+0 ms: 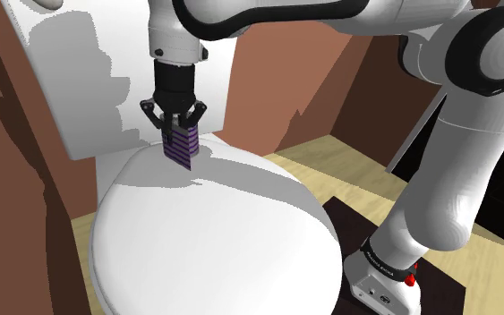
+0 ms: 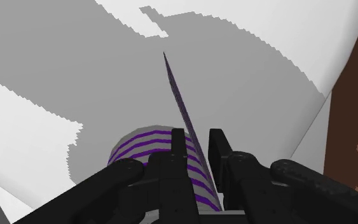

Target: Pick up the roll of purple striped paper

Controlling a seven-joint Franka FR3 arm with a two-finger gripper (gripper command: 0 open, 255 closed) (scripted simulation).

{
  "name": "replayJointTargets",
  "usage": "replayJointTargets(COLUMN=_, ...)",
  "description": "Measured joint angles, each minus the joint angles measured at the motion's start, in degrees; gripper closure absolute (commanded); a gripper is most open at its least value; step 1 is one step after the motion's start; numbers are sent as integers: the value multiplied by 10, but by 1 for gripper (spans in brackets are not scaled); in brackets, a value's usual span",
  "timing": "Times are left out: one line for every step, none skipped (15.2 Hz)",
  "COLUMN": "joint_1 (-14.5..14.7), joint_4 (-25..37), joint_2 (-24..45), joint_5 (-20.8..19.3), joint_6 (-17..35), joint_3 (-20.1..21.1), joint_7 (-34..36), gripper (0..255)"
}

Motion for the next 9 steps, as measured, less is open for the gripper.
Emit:
replayJointTargets(joint_1=0, joint_4=0, joint_2=0, joint_5=0, joint_6=1, joint_3=0, joint_7=0, gripper=255)
replayJointTargets(joint_1=0, joint_4=0, joint_2=-1, joint_5=0, joint_6=1, joint_3=0, joint_7=0, gripper=255)
replayJointTargets(joint_1=0, joint_4=0, joint_2=-1, joint_5=0, joint_6=1, joint_3=0, joint_7=0, gripper=255)
replayJointTargets(joint_1=0, joint_4=0, joint_2=-1, joint_5=0, joint_6=1, joint_3=0, joint_7=0, gripper=255)
replayJointTargets(joint_1=0, joint_4=0, joint_2=-1, joint_5=0, joint_6=1, joint_3=0, joint_7=0, gripper=255)
replayJointTargets(joint_1=0, joint_4=0, joint_2=-1, joint_5=0, joint_6=1, joint_3=0, joint_7=0, gripper=255)
replayJointTargets(joint_1=0, joint_4=1, joint_2=0, joint_5=0, joint_6=0, joint_3=0, joint_7=0, gripper=255)
replayJointTargets(joint_1=0, joint_4=4, joint_2=0, joint_5=0, joint_6=-4, joint_3=0, joint_7=0, gripper=255)
replayJointTargets(joint_1=0, joint_4=9, joint_2=-1, joint_5=1, joint_6=-9, joint_3=0, joint_7=-1, gripper=255)
